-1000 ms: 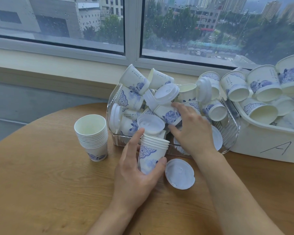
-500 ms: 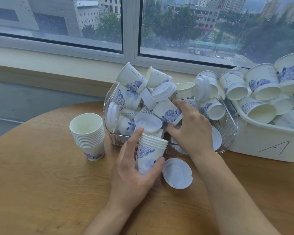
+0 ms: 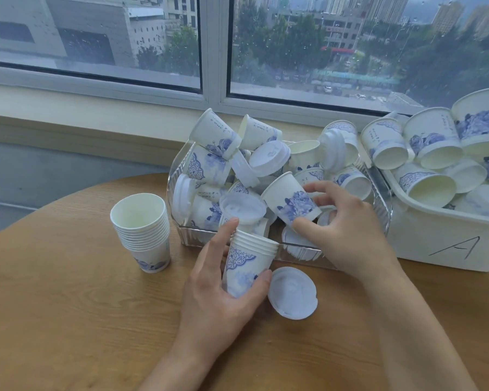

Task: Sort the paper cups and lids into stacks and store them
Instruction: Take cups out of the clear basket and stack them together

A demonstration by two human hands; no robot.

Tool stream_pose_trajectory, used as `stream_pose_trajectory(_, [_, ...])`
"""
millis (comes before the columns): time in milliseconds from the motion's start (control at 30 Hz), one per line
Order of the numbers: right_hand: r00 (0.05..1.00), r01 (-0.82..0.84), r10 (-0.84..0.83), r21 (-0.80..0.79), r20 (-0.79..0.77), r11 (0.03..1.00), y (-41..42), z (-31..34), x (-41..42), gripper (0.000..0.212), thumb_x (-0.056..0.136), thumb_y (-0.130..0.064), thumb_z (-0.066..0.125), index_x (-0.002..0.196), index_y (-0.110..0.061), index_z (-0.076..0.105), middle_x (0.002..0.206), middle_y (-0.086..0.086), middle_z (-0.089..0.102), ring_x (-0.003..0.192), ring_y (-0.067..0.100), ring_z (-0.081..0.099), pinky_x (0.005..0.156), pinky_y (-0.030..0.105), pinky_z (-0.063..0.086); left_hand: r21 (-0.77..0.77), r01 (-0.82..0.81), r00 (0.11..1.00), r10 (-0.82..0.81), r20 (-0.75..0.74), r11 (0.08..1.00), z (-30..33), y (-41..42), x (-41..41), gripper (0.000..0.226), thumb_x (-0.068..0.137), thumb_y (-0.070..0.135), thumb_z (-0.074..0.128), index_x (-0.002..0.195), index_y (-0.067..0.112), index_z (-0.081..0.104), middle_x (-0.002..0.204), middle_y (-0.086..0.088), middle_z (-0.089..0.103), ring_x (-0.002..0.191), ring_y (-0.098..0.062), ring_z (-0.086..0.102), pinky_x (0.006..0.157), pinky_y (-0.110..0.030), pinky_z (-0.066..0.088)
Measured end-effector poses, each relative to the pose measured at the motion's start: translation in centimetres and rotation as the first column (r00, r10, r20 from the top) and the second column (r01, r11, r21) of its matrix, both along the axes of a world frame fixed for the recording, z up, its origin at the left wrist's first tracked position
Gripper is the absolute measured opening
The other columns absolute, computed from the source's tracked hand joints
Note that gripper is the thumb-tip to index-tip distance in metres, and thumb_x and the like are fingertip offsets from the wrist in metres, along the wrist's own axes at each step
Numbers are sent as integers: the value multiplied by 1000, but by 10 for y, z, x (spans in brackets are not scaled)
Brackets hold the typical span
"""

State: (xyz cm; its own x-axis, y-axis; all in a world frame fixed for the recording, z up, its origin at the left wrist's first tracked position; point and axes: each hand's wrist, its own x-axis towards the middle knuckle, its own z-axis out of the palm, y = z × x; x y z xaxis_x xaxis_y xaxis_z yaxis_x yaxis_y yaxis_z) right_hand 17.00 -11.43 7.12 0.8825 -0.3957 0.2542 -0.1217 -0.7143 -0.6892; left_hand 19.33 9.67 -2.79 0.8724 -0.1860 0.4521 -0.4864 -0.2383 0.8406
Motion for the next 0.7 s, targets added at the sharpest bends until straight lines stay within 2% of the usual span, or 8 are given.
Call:
stream_pose_trajectory(100, [992, -121, 123, 192, 0, 974, -6, 4, -4, 40, 78, -38, 81, 114, -45, 66, 108, -13, 74, 65, -1, 64, 70, 27, 51, 8, 20, 1000, -20, 11, 1000, 0, -1, 0, 89, 74, 45, 85, 153, 43, 45, 118, 32, 57, 107, -2, 62, 91, -10, 45])
stream_pose_trajectory(200, [949, -302, 315, 368, 25, 880, -3, 4, -7, 49, 82, -32, 82, 124, -47, 63, 115, 0, 75, 75, 37, 71, 83, 51, 62, 12, 61, 998, -61, 24, 998, 1, 0, -2, 91, 75, 49, 82, 155, 46, 41, 120, 26, 61, 109, -6, 64, 90, -18, 52])
stream_pose_trajectory(233, [934, -341, 356, 373, 31, 863, -1, 3, -7, 53, 85, -28, 84, 130, -46, 61, 115, 2, 74, 66, 37, 66, 81, 49, 62, 12, 74, 997, -74, 22, 997, 1, 0, -2, 92, 75, 51, 81, 156, 48, 39, 121, 23, 62, 111, -8, 65, 90, -23, 54])
stream_pose_trajectory(333, [901, -418, 433, 329, 29, 847, 5, 0, -7, 66, 92, -25, 80, 145, -49, 49, 105, -6, 75, 47, 10, 47, 64, 27, 52, 24, 84, 996, -84, 23, 996, 1, 1, -4, 95, 74, 52, 81, 158, 49, 35, 125, 21, 64, 114, -9, 65, 92, -27, 56])
stream_pose_trajectory(433, [879, -458, 476, 259, -5, 850, 7, -2, -7, 76, 93, -29, 79, 150, -57, 37, 72, -31, 67, 54, 31, 37, 69, 41, 54, 20, 95, 995, -95, 17, 995, 2, 1, -4, 97, 76, 49, 82, 159, 47, 33, 130, 20, 64, 117, -11, 65, 96, -30, 56])
stream_pose_trajectory(567, [899, -431, 439, 196, 4, 881, 8, -7, -4, 60, 99, -35, 68, 150, -56, 44, 93, -23, 73, 52, 14, 36, 62, 35, 48, -8, 97, 995, -97, 14, 995, 0, 1, -2, 95, 79, 44, 82, 160, 48, 32, 146, 18, 59, 130, -15, 62, 102, -46, 56])
stream_pose_trajectory(633, [904, -423, 427, 170, 17, 890, 9, -11, -2, 45, 106, -33, 56, 150, -44, 51, 83, -26, 69, 55, 11, 44, 59, 23, 44, -47, 93, 995, -94, -19, 995, -2, 0, 0, 94, 79, 49, 80, 158, 54, 30, 149, 16, 57, 121, -27, 68, 97, -54, 58])
stream_pose_trajectory(700, [905, -426, 424, 149, 49, 892, 12, -14, -1, 40, 107, -37, 48, 144, -34, 61, 98, -29, 68, 66, 3, 57, 65, 15, 47, -64, 76, 996, -79, -37, 995, -3, 0, 2, 94, 78, 51, 80, 157, 56, 30, 144, 13, 60, 115, -32, 70, 93, -57, 59])
